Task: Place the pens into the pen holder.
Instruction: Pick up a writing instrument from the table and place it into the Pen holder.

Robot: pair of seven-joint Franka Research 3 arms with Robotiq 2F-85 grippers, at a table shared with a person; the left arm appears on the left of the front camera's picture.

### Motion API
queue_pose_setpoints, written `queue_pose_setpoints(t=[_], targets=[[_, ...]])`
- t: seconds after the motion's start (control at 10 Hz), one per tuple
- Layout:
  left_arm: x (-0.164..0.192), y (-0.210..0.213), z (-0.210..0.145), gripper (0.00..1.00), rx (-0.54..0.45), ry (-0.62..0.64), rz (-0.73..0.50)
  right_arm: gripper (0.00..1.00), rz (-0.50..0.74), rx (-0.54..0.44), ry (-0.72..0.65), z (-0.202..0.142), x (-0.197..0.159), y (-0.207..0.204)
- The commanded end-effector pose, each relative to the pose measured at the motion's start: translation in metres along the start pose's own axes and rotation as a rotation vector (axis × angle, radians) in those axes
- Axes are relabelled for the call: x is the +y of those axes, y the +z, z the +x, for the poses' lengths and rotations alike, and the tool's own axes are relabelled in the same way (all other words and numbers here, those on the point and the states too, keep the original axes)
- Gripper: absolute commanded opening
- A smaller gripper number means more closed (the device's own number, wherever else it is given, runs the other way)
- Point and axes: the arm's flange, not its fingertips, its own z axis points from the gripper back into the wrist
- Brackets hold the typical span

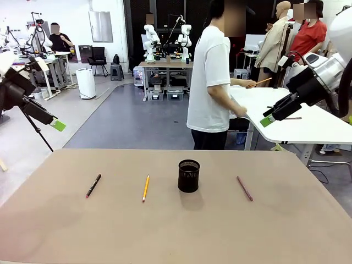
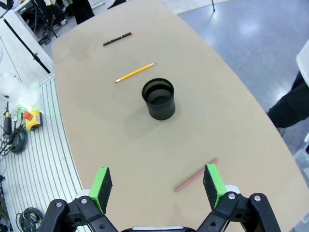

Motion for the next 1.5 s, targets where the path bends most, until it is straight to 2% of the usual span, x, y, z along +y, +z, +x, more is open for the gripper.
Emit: queue_pose_setpoints(t=[0.0, 1.4], targets=[[0.0004, 0.0006, 0.0005, 1.0, -0.014, 0.001, -0.012, 1.0, 0.006, -0.009, 0.006, -0.0001, -0.0001, 0.0006], [0.0004, 0.0006, 0.0005, 1.0, -0.014, 0.001, -0.012, 1.0, 0.006, -0.009, 0.006, -0.0001, -0.0001, 0.0006]])
